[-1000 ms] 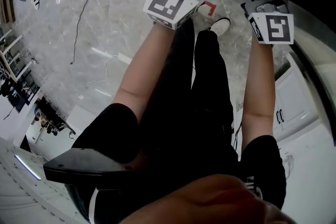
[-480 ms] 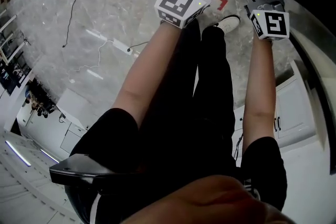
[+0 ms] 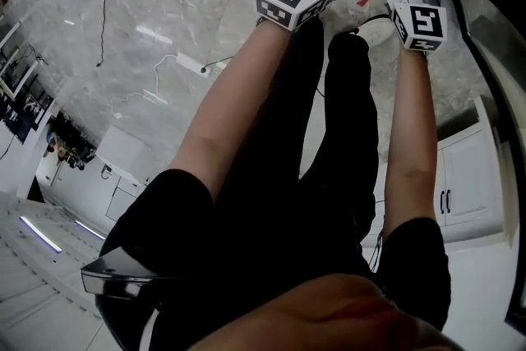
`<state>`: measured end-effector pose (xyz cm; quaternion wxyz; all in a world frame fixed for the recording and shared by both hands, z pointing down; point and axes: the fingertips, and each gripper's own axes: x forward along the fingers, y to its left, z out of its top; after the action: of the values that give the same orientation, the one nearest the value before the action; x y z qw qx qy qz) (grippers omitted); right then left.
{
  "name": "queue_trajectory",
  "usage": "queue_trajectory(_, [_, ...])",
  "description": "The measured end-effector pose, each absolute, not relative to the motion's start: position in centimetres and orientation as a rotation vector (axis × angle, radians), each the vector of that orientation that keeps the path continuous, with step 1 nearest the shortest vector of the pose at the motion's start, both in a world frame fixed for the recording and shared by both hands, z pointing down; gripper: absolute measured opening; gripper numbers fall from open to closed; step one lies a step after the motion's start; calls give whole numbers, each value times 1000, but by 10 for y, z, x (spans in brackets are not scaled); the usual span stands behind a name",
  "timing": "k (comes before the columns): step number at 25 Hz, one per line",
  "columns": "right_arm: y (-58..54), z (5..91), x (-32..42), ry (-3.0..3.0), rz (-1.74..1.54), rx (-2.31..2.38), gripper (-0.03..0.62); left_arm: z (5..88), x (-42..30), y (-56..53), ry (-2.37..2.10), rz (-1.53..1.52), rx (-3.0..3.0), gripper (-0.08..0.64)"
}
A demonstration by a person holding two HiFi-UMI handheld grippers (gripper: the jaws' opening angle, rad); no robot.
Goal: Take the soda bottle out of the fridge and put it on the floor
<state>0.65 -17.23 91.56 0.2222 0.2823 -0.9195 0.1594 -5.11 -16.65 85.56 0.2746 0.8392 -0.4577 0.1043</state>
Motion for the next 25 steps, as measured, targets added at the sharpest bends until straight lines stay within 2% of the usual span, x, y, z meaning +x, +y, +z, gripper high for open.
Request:
queue_trajectory(12, [-155,1084,17,-2347,498,710,316,974,-47,-163,-1097,393,2246,5])
queue_trajectory(25, [-152,1198,21,-2161,466,693,316,1033,-61,-147,-1032,451,2218,5])
